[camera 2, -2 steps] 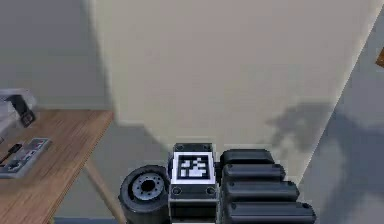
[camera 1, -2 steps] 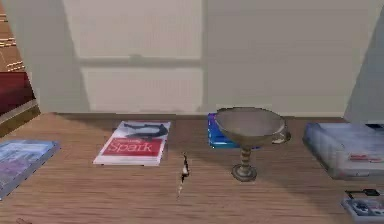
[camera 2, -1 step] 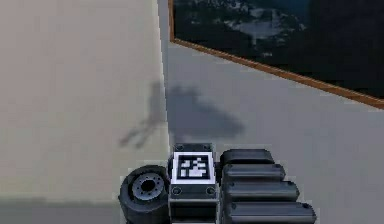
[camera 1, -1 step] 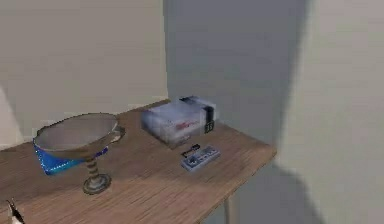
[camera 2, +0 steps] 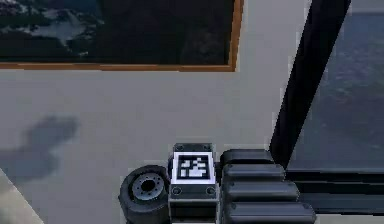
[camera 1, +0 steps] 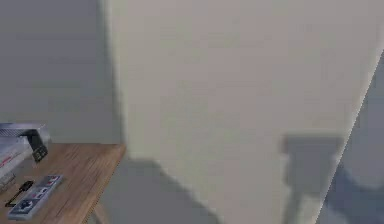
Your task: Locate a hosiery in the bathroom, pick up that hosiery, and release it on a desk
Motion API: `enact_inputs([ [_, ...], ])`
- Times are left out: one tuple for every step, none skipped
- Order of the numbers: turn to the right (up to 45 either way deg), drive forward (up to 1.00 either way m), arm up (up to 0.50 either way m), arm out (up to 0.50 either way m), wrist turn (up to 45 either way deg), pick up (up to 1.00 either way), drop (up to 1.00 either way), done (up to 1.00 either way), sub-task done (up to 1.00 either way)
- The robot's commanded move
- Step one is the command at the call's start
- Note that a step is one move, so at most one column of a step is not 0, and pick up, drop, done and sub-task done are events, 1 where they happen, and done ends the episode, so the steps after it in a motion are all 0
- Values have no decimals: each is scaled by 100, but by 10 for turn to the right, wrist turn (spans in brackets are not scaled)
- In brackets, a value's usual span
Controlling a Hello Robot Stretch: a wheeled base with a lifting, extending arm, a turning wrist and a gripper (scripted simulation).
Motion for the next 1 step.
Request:
enact_inputs([
  [150, 0, 0, 0, 0, 0, 0, 0, 0],
])
